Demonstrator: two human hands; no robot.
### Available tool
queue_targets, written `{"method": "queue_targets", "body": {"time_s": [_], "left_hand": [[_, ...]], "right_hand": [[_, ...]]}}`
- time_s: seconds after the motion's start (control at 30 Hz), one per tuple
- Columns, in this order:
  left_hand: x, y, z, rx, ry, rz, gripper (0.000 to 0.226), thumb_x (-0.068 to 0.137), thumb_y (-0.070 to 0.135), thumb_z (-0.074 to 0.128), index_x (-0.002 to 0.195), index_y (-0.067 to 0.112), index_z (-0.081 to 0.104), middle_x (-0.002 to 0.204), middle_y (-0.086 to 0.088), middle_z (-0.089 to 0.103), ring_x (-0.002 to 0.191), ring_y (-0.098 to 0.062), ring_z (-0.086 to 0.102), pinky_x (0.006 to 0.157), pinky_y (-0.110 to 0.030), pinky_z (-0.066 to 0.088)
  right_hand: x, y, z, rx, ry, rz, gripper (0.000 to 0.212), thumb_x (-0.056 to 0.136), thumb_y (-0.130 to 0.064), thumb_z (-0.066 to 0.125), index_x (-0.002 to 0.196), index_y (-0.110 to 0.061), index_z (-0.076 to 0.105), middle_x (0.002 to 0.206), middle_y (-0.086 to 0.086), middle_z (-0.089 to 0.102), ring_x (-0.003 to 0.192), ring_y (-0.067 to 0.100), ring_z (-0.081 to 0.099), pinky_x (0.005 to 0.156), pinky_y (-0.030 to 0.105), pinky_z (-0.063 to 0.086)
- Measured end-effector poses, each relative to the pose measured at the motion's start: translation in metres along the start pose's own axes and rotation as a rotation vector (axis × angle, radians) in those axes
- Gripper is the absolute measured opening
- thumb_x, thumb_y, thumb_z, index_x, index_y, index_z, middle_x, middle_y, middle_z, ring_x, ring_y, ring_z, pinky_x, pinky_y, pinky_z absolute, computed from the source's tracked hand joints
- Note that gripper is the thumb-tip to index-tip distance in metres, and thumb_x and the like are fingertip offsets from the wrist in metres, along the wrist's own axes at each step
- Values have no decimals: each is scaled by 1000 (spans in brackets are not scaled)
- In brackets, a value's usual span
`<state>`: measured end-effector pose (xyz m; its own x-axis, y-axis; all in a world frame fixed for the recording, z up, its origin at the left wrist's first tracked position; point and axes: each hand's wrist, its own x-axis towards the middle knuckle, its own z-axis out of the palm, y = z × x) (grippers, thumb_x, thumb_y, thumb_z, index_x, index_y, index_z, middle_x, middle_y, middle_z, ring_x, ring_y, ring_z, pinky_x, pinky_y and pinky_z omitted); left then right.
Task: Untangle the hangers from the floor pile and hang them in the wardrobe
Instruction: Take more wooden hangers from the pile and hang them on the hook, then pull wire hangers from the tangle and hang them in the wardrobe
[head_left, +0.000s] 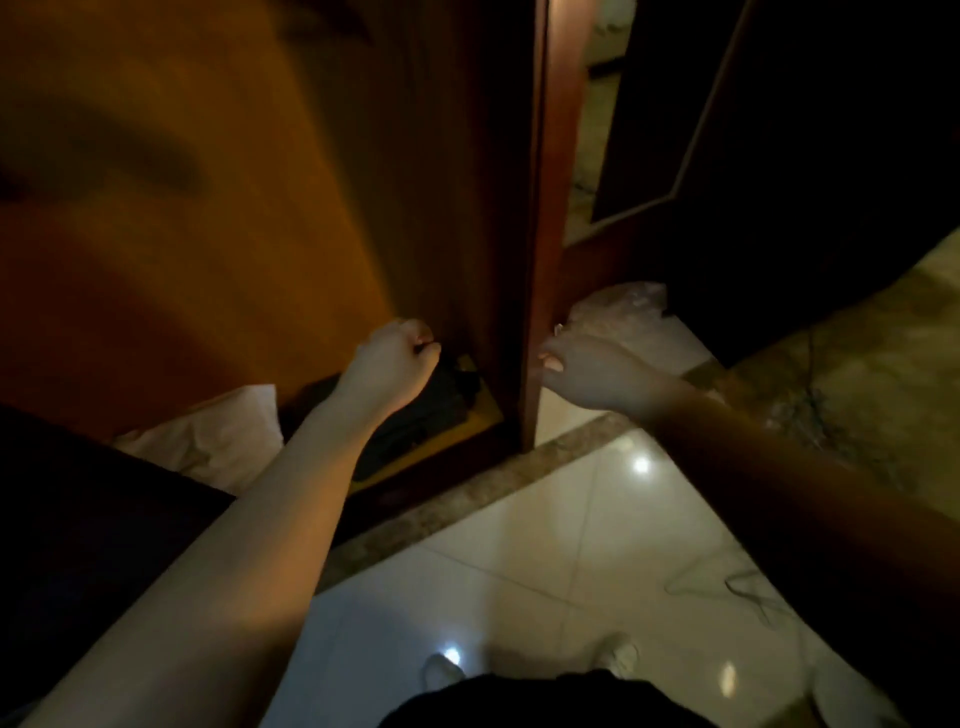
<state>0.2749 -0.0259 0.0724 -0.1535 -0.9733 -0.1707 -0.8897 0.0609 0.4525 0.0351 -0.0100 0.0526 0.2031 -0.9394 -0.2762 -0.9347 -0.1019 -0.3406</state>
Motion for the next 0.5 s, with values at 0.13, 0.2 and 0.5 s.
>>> {"method": "queue_targets", "body": {"time_s": [0.13, 0.2, 0.5], "left_hand": [[6, 57, 82, 45, -109, 34, 28, 100, 35, 45, 119, 21, 59, 117, 0, 54, 108, -20, 53, 96, -45, 46], [9, 83, 121, 68, -182, 49, 25, 99, 35, 45, 113, 22, 60, 113, -1, 55, 105, -19, 53, 94, -44, 45], [28, 191, 259, 187, -418, 231, 28, 98, 32, 47, 116, 16, 61, 118, -2, 61, 108, -24, 58, 93, -42, 47]], "right_hand": [[-41, 93, 51, 98, -142, 147, 47, 100, -45, 42, 137, -17, 52, 141, 6, 51, 126, 25, 49, 102, 35, 41], [-65, 136, 71, 154, -205, 218, 48, 100, -46, 42, 139, -19, 49, 143, 4, 49, 125, 25, 49, 101, 37, 42], [-157, 291, 133, 211, -334, 519, 46, 99, -47, 42, 134, -20, 52, 137, 3, 53, 121, 22, 52, 102, 39, 41]]}}
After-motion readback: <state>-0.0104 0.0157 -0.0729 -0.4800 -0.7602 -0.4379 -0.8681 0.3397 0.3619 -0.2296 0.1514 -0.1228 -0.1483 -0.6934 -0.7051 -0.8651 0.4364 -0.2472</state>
